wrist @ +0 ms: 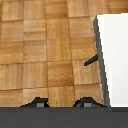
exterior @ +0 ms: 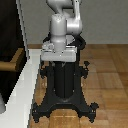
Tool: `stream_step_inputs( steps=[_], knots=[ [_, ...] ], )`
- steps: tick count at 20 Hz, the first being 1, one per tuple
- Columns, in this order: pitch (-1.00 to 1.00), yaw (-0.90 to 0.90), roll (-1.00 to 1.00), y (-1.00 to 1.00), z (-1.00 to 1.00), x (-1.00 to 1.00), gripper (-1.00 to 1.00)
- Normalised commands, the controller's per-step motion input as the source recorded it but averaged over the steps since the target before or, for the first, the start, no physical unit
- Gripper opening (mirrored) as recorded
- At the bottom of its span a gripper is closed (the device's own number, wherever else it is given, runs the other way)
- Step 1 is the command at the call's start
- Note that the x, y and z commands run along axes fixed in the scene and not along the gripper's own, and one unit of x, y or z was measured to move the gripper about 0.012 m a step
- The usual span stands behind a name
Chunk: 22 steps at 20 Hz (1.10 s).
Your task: Open the door by pressing down and pulling on the handle.
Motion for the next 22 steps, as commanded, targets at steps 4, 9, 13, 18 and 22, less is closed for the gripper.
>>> stream_step_inputs(
  steps=[4, 9, 13, 18, 22],
  knots=[
    [0.00, 0.00, 0.00, 0.00, 0.00, 0.00, 1.00],
    [0.00, 0.00, 0.00, 0.00, 0.00, 0.00, 1.00],
    [0.00, 0.00, 0.00, 0.00, 0.25, 0.00, 1.00],
    [0.00, 0.00, 0.00, 0.00, 0.20, 0.00, 1.00],
    [0.00, 0.00, 0.00, 0.00, 0.50, 0.00, 1.00]
  ],
)
